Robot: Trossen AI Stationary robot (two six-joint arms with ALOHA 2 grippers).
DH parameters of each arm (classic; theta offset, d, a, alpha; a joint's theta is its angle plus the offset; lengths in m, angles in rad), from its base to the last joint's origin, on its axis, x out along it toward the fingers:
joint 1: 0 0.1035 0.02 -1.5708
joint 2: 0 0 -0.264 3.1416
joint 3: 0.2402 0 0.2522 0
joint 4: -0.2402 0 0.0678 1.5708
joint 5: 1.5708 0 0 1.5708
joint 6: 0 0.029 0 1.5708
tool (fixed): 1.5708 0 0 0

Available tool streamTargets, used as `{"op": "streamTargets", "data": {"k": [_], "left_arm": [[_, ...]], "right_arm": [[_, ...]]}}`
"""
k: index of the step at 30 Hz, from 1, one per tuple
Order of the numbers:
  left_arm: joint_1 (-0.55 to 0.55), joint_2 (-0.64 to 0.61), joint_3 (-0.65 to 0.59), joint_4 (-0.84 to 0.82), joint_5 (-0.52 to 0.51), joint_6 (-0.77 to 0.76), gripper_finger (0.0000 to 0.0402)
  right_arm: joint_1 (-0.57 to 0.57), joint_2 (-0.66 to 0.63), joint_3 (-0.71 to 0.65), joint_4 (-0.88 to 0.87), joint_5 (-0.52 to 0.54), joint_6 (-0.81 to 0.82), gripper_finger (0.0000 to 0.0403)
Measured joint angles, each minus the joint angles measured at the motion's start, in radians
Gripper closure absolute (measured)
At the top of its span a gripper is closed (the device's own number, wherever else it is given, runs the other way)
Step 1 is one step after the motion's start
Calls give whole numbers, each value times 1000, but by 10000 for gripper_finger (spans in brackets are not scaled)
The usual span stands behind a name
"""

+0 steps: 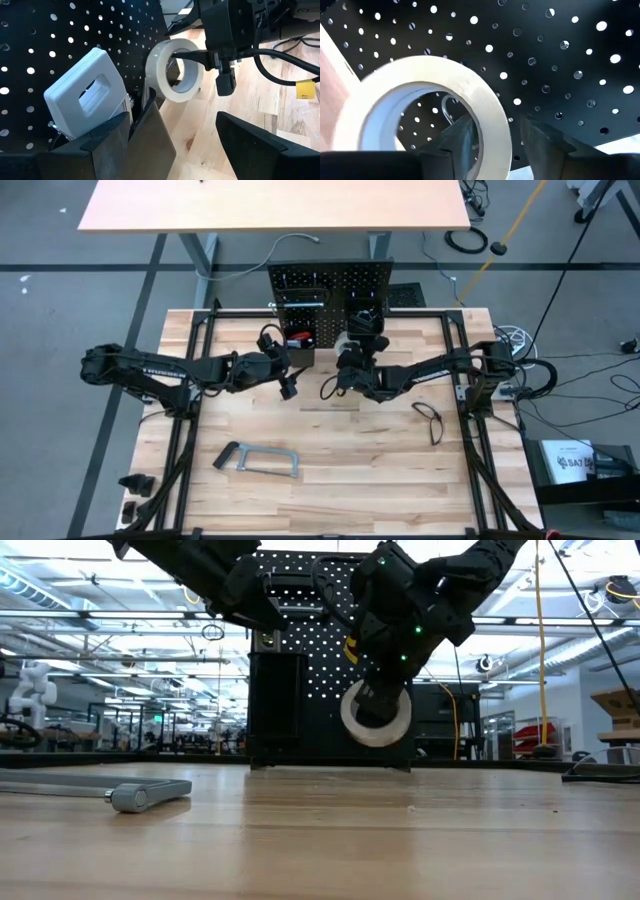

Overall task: Hang tools onto peg board
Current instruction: Hang the white tape on the black peg board

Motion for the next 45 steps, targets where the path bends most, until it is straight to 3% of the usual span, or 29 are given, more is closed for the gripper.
{"op": "streamTargets", "data": {"k": [35, 45], "left_arm": [[0, 0, 0, 0, 0, -1, 102], [0, 0, 0, 0, 1, -2, 102]], "right_arm": [[-17, 0, 1, -15, 20, -12, 266], [-5, 0, 17, -7, 44, -125, 266]]}}
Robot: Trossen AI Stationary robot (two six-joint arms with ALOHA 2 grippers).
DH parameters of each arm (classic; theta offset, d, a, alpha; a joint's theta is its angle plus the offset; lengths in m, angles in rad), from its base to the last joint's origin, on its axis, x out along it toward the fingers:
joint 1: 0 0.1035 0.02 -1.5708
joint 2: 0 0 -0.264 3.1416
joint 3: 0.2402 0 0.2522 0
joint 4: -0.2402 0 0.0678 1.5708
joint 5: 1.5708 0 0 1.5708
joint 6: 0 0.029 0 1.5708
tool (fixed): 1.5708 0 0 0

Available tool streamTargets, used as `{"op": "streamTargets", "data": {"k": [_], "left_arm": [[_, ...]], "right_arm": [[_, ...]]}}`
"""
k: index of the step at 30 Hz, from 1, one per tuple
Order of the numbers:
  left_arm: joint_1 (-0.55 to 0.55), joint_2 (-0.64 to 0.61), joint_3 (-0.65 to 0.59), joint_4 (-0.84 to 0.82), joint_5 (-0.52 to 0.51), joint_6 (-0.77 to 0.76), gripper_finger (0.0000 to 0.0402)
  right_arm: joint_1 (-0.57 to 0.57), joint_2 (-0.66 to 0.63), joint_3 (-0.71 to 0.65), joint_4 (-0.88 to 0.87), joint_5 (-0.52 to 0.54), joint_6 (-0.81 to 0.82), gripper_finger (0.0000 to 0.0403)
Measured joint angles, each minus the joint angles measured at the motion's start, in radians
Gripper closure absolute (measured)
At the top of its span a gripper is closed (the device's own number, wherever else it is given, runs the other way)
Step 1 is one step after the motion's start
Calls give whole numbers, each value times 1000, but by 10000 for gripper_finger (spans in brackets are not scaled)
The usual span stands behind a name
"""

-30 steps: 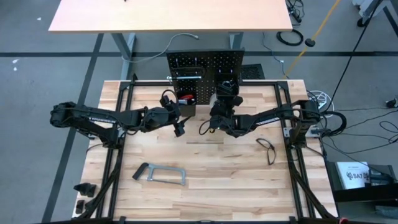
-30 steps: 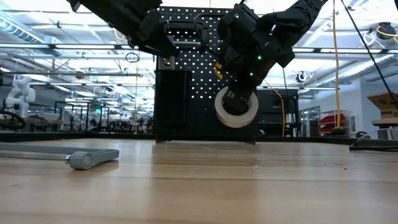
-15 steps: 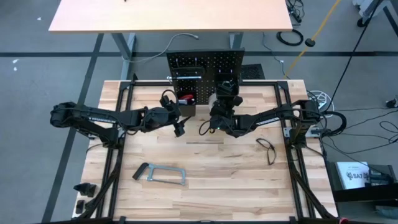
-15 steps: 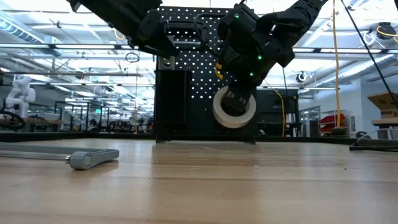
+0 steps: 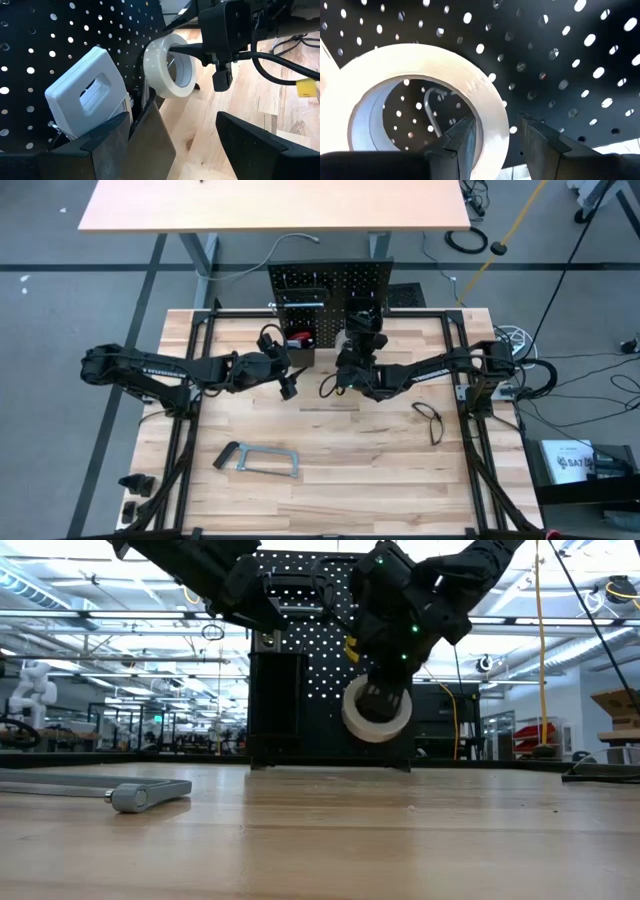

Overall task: Hang tools onto peg board
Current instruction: Hang the white tape on the black peg board

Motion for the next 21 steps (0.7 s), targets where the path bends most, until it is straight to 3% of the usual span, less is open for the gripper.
{"op": "streamTargets", "data": {"k": [21], "left_arm": [[0, 0, 0, 0, 11, -1, 102]], "right_arm": [[-4, 0, 17, -16, -4, -62, 266]]}}
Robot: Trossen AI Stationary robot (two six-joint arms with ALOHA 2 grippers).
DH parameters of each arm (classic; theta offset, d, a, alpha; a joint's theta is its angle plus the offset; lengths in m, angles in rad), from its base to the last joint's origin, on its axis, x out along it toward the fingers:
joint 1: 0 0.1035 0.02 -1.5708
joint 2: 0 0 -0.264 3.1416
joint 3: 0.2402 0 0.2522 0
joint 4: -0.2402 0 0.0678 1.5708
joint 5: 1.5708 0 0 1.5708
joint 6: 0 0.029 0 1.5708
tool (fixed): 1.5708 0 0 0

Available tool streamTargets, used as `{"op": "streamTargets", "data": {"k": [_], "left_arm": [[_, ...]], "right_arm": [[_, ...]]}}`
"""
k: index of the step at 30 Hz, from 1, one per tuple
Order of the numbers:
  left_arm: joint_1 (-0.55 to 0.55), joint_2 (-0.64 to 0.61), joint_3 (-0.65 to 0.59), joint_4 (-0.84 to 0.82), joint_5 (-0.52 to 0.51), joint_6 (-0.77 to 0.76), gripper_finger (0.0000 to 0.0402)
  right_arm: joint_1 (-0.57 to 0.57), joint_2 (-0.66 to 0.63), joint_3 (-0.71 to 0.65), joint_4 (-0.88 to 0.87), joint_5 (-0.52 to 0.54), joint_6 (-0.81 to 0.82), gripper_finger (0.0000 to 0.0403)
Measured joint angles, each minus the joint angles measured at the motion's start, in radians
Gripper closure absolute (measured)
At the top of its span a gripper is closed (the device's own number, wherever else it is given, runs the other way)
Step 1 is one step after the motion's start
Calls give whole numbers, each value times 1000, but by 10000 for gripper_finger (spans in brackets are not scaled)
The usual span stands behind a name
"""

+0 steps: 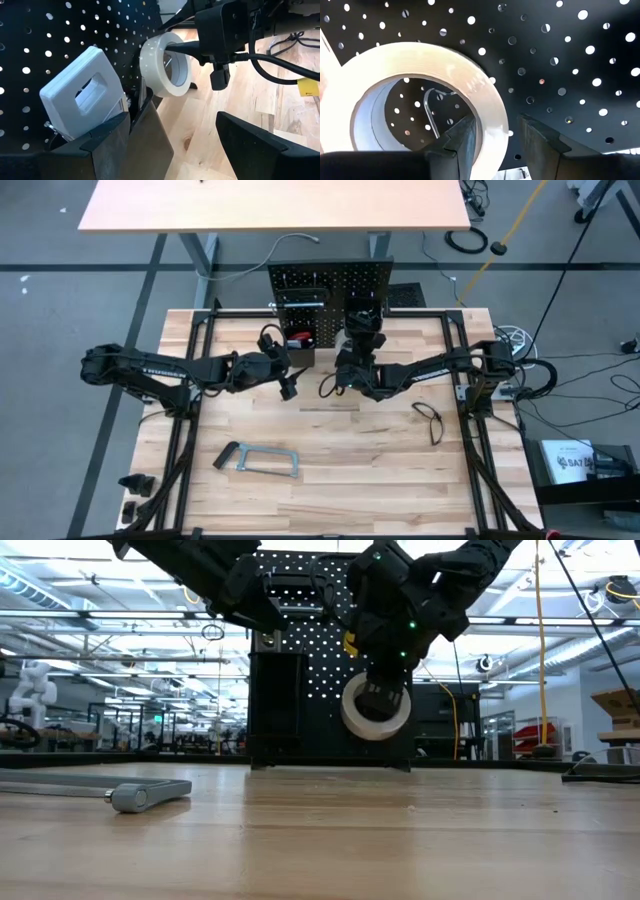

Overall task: Hang tools onto peg board
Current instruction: Hang the white tape on the black peg board

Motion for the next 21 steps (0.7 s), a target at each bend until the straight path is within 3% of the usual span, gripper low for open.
{"op": "streamTargets", "data": {"k": [21], "left_arm": [[0, 0, 0, -3, 0, 0, 102]], "right_arm": [[0, 0, 0, -68, -61, 49, 266]]}}
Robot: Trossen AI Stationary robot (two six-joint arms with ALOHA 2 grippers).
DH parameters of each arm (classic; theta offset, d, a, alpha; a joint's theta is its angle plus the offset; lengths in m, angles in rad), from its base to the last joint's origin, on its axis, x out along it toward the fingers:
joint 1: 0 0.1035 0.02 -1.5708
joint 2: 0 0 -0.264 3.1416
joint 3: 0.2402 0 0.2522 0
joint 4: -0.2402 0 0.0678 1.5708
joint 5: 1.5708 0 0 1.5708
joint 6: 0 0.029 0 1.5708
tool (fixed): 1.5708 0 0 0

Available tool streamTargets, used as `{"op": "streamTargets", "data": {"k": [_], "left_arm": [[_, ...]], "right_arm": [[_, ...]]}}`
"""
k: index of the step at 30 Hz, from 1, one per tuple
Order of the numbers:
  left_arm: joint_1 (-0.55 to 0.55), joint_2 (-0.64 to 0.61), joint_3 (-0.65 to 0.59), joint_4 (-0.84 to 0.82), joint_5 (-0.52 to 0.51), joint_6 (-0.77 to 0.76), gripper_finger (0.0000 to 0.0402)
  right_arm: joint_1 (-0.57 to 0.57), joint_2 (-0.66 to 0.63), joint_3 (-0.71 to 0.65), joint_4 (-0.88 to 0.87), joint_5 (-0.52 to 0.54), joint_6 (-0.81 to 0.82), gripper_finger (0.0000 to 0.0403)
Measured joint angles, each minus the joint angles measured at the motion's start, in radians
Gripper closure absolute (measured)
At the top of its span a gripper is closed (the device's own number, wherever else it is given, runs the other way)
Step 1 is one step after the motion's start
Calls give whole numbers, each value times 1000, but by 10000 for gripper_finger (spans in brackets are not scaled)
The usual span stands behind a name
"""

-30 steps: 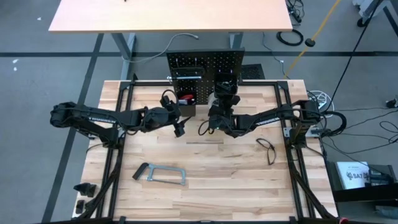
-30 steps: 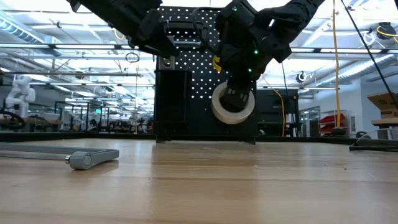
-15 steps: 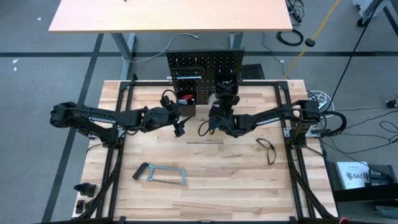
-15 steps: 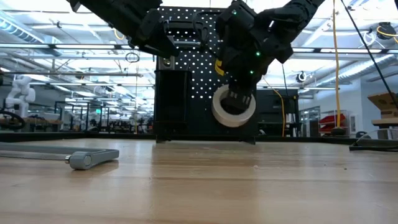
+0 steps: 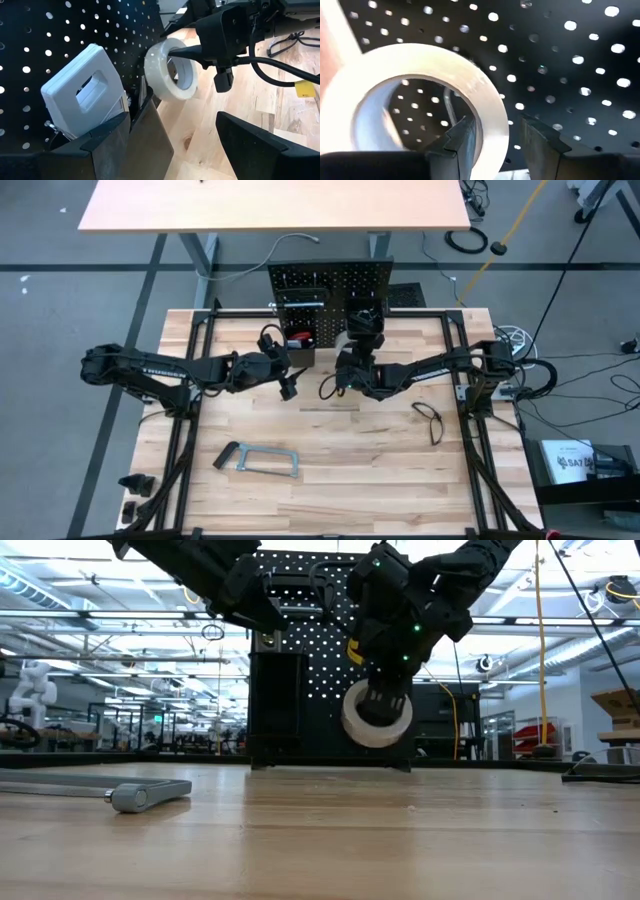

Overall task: Hang tools onto peg board
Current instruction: Hang the white tape on the black peg board

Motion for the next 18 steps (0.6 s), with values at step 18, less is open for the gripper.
{"op": "streamTargets", "data": {"k": [18], "left_arm": [[0, 0, 0, -8, 0, 0, 102]], "right_arm": [[-4, 0, 0, -27, -10, -25, 266]]}}
